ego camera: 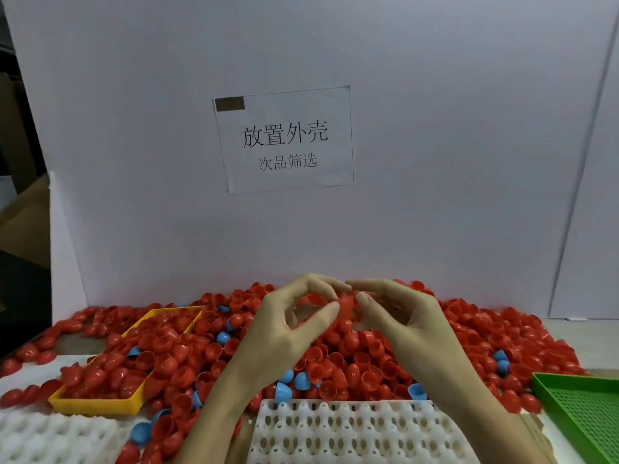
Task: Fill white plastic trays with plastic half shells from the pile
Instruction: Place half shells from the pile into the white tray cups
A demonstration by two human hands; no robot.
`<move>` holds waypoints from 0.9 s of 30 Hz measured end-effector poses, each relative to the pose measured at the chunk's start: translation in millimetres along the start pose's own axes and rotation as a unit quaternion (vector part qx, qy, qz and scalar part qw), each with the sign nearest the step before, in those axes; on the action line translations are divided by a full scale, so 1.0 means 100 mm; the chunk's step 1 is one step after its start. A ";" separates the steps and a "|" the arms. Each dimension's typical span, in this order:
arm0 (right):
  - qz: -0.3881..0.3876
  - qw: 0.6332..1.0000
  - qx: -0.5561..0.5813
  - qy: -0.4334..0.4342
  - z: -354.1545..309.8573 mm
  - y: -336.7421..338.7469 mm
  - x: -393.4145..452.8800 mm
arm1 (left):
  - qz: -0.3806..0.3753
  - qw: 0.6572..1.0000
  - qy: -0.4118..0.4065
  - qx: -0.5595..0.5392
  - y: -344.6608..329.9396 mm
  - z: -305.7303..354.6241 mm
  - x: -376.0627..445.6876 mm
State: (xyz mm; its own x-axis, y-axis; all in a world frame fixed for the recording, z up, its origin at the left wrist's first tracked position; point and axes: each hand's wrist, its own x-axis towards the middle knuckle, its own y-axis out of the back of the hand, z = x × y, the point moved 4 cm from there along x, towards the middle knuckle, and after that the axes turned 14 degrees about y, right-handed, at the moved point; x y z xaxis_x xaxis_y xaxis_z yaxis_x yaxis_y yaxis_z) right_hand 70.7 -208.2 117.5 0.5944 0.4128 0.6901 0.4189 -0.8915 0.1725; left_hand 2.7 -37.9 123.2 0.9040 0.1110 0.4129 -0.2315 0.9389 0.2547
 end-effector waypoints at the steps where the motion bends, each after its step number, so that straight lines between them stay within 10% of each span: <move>1: 0.014 1.000 -0.006 0.003 -0.01 0.02 0.01 | 0.025 1.000 0.017 -0.007 0.01 -0.01 0.02; 14: 0.024 0.999 0.037 0.004 -0.23 0.08 0.02 | -0.025 0.983 0.146 -0.107 -0.11 0.13 -0.02; 27: -0.047 0.997 -0.037 0.042 -0.23 -0.06 -0.02 | 0.116 0.968 -0.086 0.208 0.00 0.41 -0.22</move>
State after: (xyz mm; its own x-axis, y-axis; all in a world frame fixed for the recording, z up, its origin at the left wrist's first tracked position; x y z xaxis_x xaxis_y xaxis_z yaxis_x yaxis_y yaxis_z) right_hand 51.2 -207.6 131.0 0.4934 0.4812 0.7246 0.4172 -0.8619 0.2882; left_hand -32.0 -53.5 149.5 0.7457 0.2132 0.6312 -0.5774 0.6795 0.4526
